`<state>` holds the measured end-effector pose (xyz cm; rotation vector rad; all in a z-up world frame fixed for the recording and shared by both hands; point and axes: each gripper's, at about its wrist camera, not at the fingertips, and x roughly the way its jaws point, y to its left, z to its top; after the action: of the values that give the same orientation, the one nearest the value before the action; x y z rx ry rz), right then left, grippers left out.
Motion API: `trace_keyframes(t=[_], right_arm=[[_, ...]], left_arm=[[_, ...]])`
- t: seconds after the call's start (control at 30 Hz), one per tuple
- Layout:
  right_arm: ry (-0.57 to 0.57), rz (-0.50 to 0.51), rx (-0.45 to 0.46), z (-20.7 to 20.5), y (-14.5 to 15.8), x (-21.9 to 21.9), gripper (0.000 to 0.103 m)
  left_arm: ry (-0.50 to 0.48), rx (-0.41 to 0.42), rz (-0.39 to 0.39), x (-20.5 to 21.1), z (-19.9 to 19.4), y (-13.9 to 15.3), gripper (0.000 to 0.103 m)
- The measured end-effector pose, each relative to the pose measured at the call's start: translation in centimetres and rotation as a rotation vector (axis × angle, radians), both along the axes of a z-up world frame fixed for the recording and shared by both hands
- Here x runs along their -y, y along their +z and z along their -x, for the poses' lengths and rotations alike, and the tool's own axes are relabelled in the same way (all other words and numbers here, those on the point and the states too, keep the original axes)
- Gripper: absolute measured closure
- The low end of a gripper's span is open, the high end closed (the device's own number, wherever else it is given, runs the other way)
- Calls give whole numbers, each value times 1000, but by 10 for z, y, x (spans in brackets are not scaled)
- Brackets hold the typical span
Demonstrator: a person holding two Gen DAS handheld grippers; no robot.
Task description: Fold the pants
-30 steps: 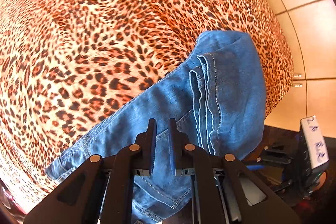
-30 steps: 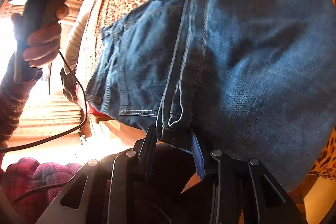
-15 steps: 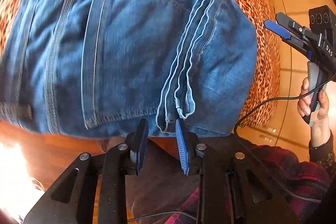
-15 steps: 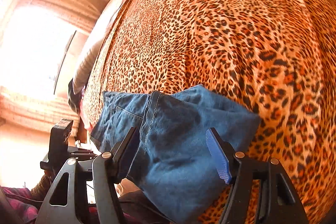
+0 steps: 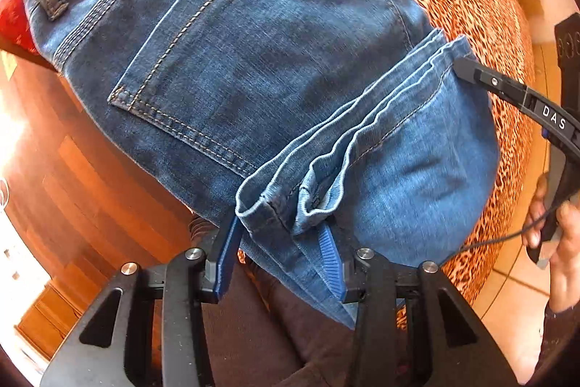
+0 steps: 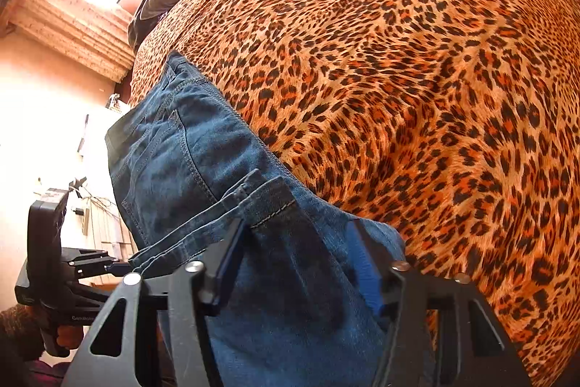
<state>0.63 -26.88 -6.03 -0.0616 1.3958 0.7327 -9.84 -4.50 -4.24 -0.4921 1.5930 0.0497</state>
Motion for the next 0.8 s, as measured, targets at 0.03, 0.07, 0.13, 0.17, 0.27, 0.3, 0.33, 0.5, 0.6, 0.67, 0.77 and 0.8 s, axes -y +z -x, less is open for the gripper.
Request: trace_keyframes(t=[0.03, 0.07, 0.13, 0.17, 0.27, 0.3, 0.33, 0.5, 0.6, 0.67, 0.77, 0.8], right_arm=[[30, 13, -5, 1, 2, -8, 97], [50, -10, -5, 5, 10, -15, 98], [158, -89, 31, 21, 35, -33, 98], [206, -82, 53, 28, 37, -42, 98], [237, 75, 47, 24, -4, -56, 91], [227, 94, 30, 20, -13, -53, 85], [206, 81, 23, 16, -12, -49, 80], [98, -43, 27, 7, 34, 6, 56], [114, -11, 36, 21, 43, 34, 56], [139, 24, 59, 33, 37, 41, 62], [147, 201, 102, 45, 1, 47, 77], [129, 226, 75, 43, -11, 54, 77]], left_arm=[[42, 9, 38, 1, 6, 4, 92], [81, 22, 68, 0, 12, 9, 92], [150, 39, 47, -4, 26, 11, 92], [171, 19, 40, -6, 31, 4, 92], [257, -49, 85, -9, 43, -15, 92], [268, -56, 84, -12, 46, -12, 92], [265, -54, 62, -14, 50, -4, 92], [225, 29, 135, -16, 72, 38, 92], [140, 48, 181, 15, 61, 42, 90], [51, 20, 180, 44, 46, 26, 88], [-28, -111, 131, 74, 40, -14, 88], [-19, -99, 130, 74, 40, -14, 88]])
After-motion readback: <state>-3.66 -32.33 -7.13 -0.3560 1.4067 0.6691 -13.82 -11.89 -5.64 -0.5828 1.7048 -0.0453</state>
